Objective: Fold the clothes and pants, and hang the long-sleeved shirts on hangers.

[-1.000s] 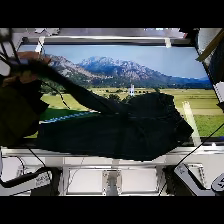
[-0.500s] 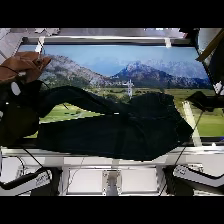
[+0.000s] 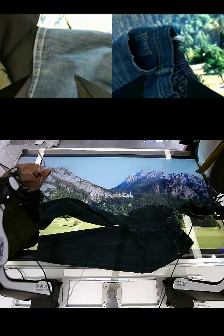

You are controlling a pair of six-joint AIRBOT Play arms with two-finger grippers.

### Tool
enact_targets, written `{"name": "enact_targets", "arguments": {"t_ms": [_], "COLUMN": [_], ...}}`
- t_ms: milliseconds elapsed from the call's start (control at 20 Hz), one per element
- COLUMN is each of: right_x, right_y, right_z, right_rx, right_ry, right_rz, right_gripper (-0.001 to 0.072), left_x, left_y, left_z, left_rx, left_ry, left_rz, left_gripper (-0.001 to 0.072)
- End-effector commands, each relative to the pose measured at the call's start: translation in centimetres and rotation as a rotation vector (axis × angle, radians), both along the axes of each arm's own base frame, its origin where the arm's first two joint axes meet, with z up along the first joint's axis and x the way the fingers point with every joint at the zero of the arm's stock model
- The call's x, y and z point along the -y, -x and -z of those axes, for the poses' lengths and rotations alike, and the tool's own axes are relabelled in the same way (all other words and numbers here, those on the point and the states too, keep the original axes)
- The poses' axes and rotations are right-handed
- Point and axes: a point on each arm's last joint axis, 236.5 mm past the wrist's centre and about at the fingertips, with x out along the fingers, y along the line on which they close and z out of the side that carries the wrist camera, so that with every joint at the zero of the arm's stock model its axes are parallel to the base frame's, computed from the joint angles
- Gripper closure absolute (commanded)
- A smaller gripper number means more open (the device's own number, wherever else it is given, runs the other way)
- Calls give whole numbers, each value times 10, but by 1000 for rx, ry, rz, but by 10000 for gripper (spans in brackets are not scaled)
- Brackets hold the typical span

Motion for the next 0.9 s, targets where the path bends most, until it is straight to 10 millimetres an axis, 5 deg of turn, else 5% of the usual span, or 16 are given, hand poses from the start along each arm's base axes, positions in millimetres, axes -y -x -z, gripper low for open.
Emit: {"name": "enact_targets", "arguments": {"t_ms": [0, 300, 550, 750, 850], "right_x": [-4, -3, -2, -2, -2], "right_y": [3, 4, 3, 3, 3], "right_z": [3, 4, 4, 4, 4], "right_rx": [-16, -15, -12, -12, -13], "right_ry": [-1, 10, 15, 15, 13], "right_rz": [-23, -40, -36, -36, -35], "right_gripper": [191, 191, 191, 191, 192], "left_x": [-21, -26, -28, -7, -2], "left_y": [-9, -41, -37, -48, -57], "left_z": [35, 59, 81, 87, 89], "left_rx": [-91, 2, -32, -4, 23], "left_ry": [81, 440, 412, 491, 499], "left_rz": [-172, -269, -176, -96, -86], "left_gripper": [102, 102, 132, 145, 231]}}
